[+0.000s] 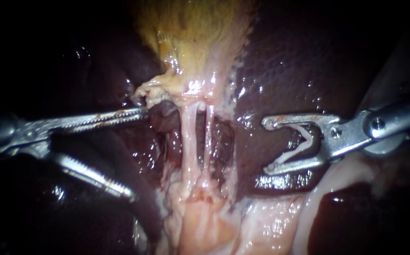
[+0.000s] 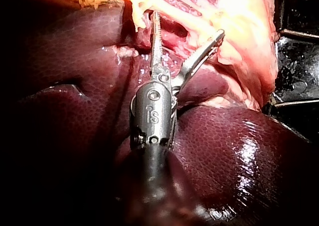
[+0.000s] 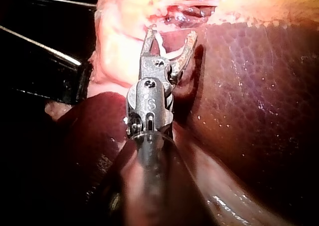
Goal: Grabbing gallbladder
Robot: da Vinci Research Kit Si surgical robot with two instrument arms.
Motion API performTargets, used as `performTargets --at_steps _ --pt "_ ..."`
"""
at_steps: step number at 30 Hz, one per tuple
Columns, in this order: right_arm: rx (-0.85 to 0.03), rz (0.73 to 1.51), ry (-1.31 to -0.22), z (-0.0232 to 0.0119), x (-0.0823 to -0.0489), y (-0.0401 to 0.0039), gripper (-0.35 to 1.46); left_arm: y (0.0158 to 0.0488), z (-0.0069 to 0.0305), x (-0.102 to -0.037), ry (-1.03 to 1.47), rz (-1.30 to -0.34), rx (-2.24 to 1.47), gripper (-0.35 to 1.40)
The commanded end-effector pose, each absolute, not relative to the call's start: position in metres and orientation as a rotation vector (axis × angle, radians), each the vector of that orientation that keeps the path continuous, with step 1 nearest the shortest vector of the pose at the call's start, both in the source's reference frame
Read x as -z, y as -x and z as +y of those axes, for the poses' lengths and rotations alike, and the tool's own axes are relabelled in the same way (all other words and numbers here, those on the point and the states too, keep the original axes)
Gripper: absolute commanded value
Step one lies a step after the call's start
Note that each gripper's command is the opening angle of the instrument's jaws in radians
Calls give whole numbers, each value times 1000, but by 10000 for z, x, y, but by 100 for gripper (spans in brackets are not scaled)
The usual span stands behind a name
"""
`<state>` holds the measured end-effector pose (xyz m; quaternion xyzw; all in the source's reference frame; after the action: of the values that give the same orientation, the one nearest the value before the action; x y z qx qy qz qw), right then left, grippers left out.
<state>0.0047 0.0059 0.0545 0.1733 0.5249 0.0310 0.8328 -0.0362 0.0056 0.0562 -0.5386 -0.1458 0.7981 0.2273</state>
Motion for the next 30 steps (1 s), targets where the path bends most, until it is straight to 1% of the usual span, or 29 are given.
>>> performTargets --at_steps 1,5,10,13,18,21,23,30 --pt "-65 1113 -368 59 -545 -47 50 362 57 -563 1480 -400 -2198 108" --pt "-65 1113 -368 59 -545 -47 50 357 66 -561 1456 -386 -2185 108" --pt "-66 1113 -368 59 -545 -47 50 346 90 -556 1409 -342 -2170 108" --pt "-66 1113 -368 59 -545 -47 50 343 106 -555 1383 -317 -2162 104" --pt "-66 1113 -367 59 -545 -47 50 345 121 -568 1351 -289 -2148 101" --pt "-66 1113 -367 59 -545 -47 50 351 124 -581 1336 -291 -2128 91" --pt "-66 1113 -367 59 -545 -47 50 357 124 -589 1336 -308 -2114 79" --pt "-66 1113 -367 59 -545 -47 50 369 123 -611 1328 -361 -2063 24"
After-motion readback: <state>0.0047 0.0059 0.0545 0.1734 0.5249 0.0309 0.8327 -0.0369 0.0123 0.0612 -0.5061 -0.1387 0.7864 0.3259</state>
